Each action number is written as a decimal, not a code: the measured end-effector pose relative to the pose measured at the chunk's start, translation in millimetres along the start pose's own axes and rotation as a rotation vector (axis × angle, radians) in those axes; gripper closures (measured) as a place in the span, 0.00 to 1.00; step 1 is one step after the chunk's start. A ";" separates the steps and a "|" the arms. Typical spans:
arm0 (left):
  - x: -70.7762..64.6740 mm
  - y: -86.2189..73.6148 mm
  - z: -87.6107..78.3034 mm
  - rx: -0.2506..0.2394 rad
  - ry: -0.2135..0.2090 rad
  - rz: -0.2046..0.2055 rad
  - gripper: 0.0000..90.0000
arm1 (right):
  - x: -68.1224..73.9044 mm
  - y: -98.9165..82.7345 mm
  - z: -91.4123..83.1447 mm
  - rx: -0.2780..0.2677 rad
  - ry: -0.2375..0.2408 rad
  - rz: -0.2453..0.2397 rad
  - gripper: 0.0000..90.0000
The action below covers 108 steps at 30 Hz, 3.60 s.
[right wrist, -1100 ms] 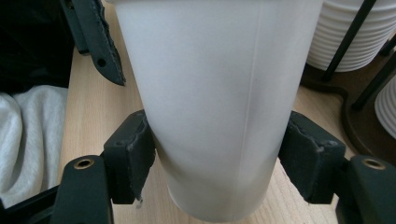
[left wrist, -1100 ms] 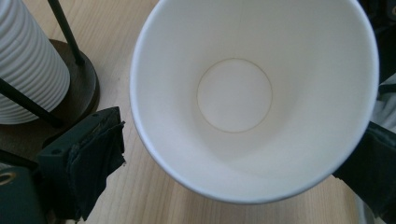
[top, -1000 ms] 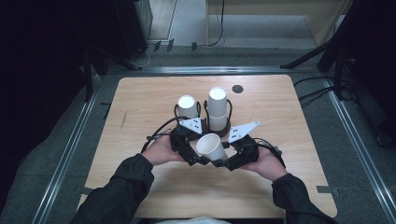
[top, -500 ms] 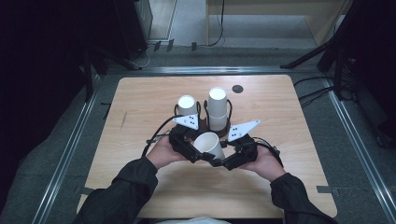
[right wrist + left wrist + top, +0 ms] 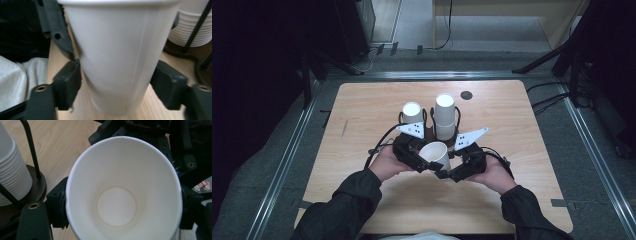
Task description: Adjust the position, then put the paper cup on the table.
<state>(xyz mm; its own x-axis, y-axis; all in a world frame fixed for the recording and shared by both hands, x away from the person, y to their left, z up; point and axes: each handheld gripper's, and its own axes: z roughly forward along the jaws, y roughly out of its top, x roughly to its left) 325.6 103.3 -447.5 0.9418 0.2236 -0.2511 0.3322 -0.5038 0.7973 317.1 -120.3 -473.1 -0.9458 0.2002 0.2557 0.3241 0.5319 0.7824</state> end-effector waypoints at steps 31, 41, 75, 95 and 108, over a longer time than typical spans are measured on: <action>1.4 -7.5 -22.5 0.090 0.068 0.037 0.23 | -7.3 -18.5 -2.7 0.058 -0.166 -0.056 0.27; 4.5 -15.1 -34.5 0.091 0.093 0.020 0.23 | -6.7 -20.2 -9.8 0.053 -0.204 -0.042 0.27; 24.7 -44.1 -75.5 0.098 0.216 -0.076 0.23 | -27.1 -20.5 -10.2 0.096 -0.243 -0.028 0.27; 48.3 -63.7 -108.5 0.090 0.321 -0.149 0.23 | -30.6 -20.9 -13.7 0.095 -0.266 -0.039 0.27; 62.5 -76.0 -132.9 0.051 0.359 -0.204 0.23 | -27.7 -20.3 -9.5 0.111 -0.262 -0.067 0.27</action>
<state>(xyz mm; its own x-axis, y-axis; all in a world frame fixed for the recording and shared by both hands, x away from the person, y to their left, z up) 352.4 266.5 -450.8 0.7815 0.5951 -0.1871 0.5211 -0.4580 0.7202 336.6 -144.5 -490.7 -0.9321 0.3601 0.0387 0.2752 0.6347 0.7221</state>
